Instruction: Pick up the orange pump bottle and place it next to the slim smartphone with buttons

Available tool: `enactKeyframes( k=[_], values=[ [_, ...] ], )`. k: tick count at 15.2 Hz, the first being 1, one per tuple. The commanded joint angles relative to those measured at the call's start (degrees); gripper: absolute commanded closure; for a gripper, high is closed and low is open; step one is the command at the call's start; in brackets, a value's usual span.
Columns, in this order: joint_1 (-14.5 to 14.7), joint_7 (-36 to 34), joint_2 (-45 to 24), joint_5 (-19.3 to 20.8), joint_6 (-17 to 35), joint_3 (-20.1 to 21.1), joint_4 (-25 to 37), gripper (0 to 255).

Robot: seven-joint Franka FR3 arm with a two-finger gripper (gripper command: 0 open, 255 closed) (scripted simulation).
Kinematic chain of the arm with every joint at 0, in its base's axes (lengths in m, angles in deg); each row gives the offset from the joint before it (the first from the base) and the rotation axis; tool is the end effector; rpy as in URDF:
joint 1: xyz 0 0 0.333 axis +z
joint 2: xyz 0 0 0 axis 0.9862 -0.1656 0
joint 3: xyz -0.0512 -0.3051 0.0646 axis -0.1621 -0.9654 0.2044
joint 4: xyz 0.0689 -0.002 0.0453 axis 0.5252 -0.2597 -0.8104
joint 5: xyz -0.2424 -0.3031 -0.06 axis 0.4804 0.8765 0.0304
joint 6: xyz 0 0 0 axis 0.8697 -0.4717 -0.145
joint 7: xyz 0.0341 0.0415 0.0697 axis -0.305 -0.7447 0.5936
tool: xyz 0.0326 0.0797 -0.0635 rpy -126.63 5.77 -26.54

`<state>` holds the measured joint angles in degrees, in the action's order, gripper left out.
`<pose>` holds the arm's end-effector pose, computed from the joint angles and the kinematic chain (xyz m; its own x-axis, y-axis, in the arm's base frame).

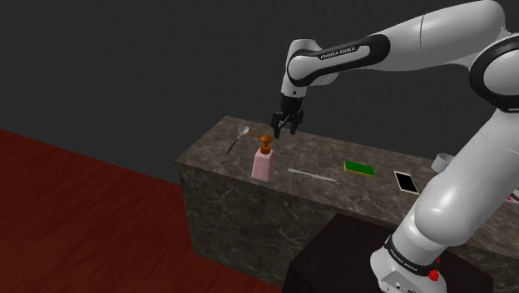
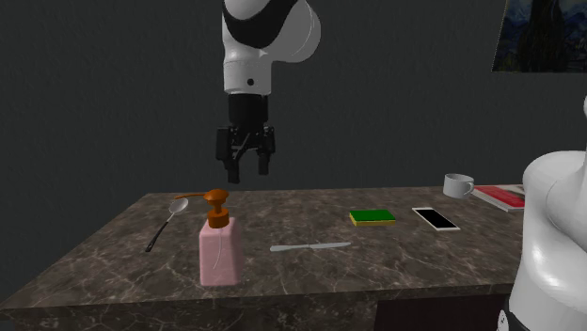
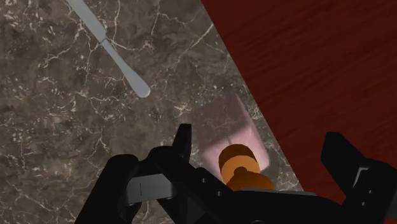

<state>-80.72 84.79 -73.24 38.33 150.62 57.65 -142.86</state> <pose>0.5214 0.0228 0.4607 0.9971 -0.0573 -0.0508 -0.0628 -0.9914 -0.1144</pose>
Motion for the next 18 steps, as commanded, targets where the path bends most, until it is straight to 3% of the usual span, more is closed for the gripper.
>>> enactKeyframes(
  k=[1, 7, 18],
  values=[
    [0.1, -0.6, -5.0, -0.3, 0.5, 0.1, 4.6, 0],
    [0.0, -1.8, -18.6, -0.9, 1.0, 0.0, 18.2, 0],
    [0.4, -1.6, -20.4, -1.2, 6.3, 0.3, 14.7, 0]
  ],
)
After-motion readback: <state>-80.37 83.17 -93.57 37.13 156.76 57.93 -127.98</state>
